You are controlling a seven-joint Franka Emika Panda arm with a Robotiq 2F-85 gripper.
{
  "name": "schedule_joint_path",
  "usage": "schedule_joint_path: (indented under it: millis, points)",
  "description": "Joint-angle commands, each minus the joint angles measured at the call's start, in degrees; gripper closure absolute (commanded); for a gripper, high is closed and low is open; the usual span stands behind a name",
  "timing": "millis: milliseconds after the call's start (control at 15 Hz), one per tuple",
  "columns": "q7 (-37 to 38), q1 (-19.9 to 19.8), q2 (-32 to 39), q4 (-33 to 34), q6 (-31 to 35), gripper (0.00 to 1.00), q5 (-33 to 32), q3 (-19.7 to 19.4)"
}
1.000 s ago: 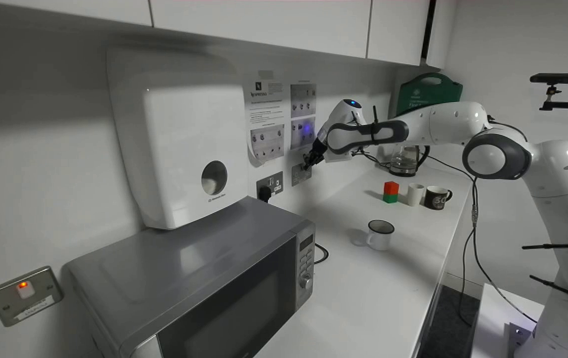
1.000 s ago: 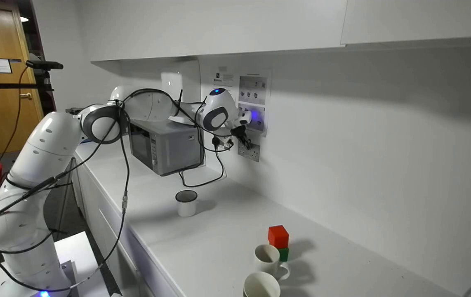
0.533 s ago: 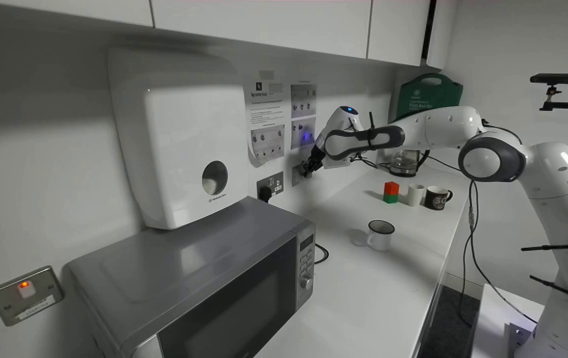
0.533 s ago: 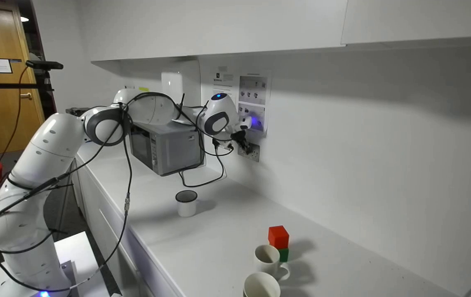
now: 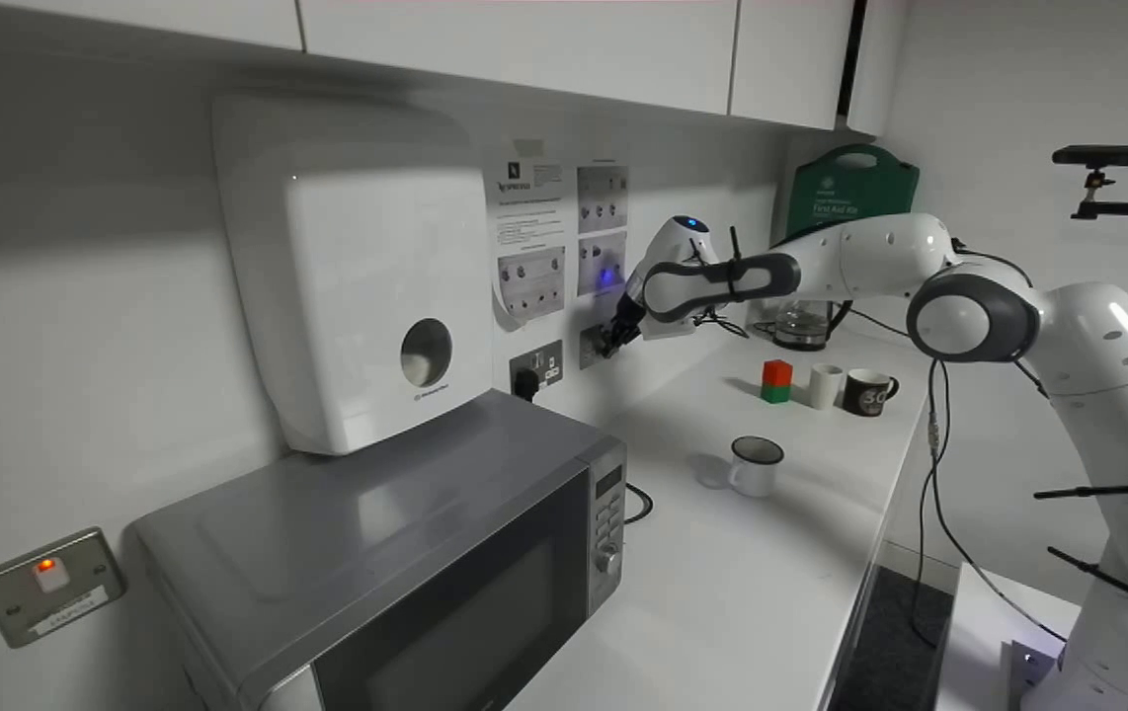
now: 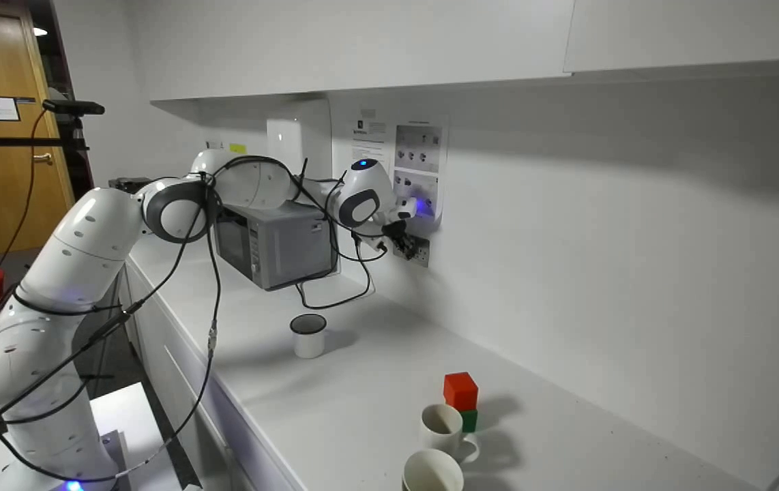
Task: Flip the switch on the socket
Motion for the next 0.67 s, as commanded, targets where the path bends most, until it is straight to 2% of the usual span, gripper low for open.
schedule_joint_path:
  millis: [0,333,600]
  points:
    - [-4.72,-1.75,-6.1,-6.66,0.92,1.0,3.05,1.96]
    - [-6.0,-1.49,-16.21,-18.7,-2.29,1.0,4.57,1.52]
    - [-5.84,-1.22,-22.87,-25.07,-6.43,1.0,5.39,0.64]
